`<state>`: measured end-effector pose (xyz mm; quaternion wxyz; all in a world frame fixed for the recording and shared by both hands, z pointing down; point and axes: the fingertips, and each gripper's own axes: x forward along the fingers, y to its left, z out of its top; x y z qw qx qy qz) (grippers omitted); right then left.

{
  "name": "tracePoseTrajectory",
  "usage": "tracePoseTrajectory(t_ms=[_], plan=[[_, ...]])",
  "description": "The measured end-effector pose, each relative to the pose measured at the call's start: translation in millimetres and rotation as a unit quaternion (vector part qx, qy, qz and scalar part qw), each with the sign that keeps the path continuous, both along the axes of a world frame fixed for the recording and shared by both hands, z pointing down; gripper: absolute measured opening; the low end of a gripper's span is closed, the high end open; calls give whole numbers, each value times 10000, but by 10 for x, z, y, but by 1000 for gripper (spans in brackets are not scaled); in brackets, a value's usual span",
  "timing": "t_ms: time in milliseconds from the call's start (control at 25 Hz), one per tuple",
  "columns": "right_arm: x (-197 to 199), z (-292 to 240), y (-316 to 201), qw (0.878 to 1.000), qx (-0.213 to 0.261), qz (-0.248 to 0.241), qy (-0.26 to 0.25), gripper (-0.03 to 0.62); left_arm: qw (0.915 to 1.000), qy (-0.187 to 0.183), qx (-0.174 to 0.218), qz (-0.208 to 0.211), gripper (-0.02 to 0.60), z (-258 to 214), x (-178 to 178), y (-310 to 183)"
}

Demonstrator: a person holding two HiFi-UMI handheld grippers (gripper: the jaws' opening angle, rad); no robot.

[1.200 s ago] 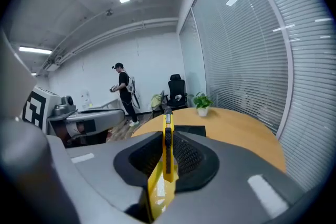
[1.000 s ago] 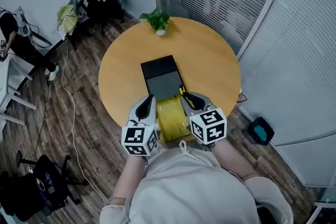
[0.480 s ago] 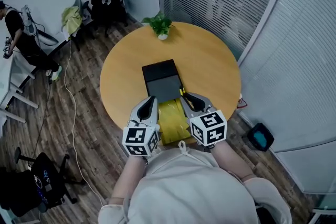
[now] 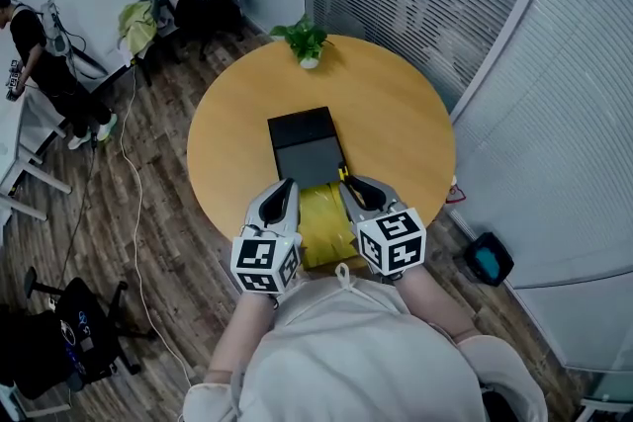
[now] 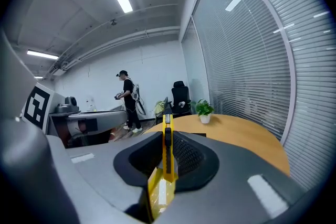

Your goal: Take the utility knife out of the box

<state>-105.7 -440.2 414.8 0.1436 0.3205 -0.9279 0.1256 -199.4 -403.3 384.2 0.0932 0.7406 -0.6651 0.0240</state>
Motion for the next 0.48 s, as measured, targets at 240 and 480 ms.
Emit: tracePoseTrajectory(t_ms=[240, 480], plan=[[22, 61, -24, 10000, -31, 38, -50, 60, 10000, -20, -33, -56, 6, 42, -13, -8], [20, 89, -15, 9999, -94, 22, -29, 60, 9999, -36, -33, -103, 6, 41, -38, -16]])
